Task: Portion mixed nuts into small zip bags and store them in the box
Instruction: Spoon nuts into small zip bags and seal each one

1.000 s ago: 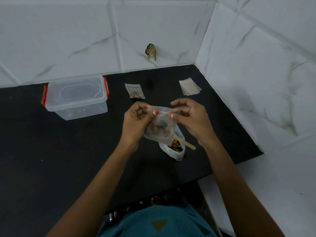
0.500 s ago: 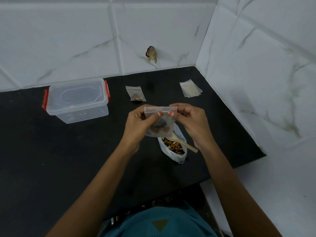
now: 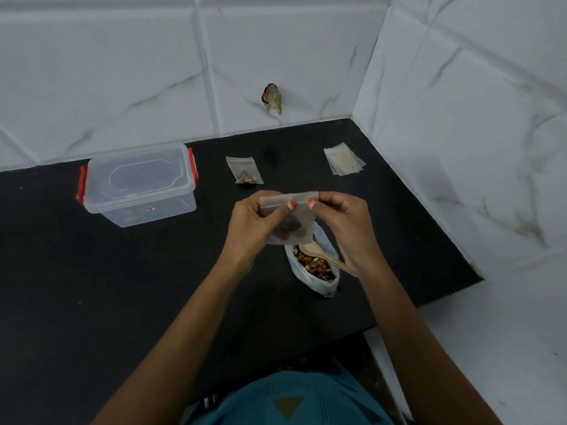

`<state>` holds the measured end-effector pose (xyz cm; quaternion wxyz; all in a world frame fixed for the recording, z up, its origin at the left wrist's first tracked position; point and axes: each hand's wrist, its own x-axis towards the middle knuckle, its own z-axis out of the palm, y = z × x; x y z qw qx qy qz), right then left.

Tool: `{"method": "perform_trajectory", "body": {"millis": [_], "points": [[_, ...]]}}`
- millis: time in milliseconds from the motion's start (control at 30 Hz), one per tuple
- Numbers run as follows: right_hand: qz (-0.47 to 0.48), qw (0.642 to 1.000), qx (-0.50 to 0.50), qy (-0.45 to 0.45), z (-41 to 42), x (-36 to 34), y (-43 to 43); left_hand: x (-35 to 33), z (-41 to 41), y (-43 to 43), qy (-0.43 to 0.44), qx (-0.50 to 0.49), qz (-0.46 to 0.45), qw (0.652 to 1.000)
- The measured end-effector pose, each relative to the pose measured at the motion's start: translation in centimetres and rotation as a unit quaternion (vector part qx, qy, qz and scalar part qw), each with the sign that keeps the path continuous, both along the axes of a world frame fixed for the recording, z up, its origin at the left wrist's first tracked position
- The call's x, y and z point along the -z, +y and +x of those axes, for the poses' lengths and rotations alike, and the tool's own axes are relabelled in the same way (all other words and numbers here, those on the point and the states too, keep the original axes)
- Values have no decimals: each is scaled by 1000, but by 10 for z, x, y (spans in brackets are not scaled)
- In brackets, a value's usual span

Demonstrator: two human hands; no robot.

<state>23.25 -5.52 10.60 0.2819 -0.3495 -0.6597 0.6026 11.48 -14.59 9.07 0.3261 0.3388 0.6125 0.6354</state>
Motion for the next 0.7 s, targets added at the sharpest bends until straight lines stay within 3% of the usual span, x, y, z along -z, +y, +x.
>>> {"method": "perform_trajectory", "body": {"millis": [267, 433, 567, 700], "points": [[12, 1000, -25, -1, -2, -2, -1, 1, -3, 2, 45, -4, 3, 999], [73, 997, 7, -32, -9, 3, -2, 0, -1, 2, 16, 15, -4, 1000], [62, 997, 18, -30, -6, 3, 1, -1, -3, 0, -27, 1, 2, 1000], [-11, 1000, -5, -9, -1, 3, 3, 0, -6, 0, 10, -16, -6, 1000]]}}
